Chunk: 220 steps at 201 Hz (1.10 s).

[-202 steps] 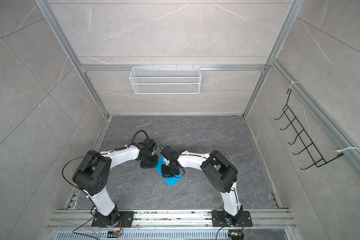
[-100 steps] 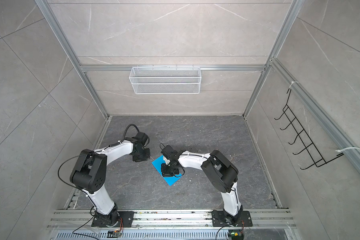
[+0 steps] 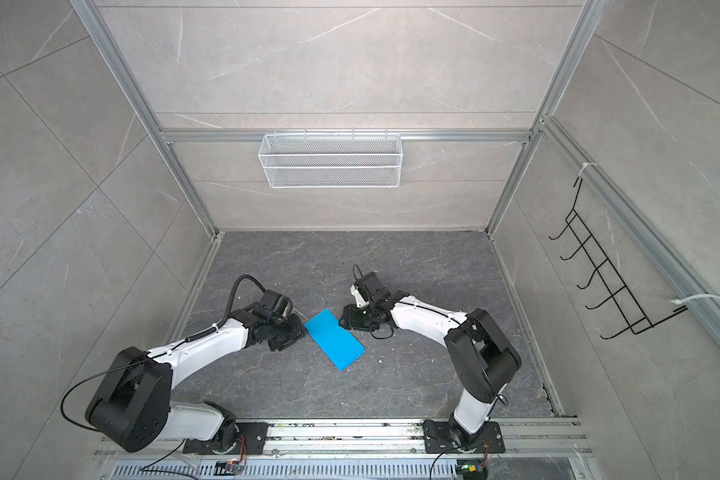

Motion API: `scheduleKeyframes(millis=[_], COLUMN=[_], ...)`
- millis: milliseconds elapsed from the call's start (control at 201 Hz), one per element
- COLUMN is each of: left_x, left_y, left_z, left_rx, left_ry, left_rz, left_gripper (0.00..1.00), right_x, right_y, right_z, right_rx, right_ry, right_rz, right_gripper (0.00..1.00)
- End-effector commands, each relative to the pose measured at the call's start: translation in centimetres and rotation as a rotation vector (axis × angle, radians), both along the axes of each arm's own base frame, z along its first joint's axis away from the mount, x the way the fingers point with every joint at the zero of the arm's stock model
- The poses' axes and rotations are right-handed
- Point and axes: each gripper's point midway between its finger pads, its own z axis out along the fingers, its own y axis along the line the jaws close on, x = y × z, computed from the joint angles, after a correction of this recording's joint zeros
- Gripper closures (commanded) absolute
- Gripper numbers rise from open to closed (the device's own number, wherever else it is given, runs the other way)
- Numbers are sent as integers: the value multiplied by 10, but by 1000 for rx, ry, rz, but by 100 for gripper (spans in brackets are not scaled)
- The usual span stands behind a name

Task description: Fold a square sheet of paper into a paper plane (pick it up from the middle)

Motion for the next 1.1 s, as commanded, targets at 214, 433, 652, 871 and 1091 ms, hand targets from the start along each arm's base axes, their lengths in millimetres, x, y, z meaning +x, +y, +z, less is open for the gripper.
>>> scheduleKeyframes(millis=[214, 433, 652, 871, 1091], left_x=[27, 45, 65, 82, 89], left_y=[-31, -46, -60, -77, -69], left_z=[-11, -15, -16, -8, -3], left_rx=[-42, -24, -10, -28, 31], left_ry=[35, 36, 28, -4, -10], left_rz=[22, -45, -125, -208, -182], left_gripper=[48, 51, 58, 58, 58], right_x=[-13, -28, -38, -51, -62], right_y=[-33, -35, -36, -35, -31], right_z=[-24, -27, -25, -26, -31], right_rx=[-64, -34, 41, 103, 168], right_ry=[58, 92, 124, 177, 222], right_rz=[-15, 33, 37, 11, 9], right_gripper=[40, 42, 46, 52, 54])
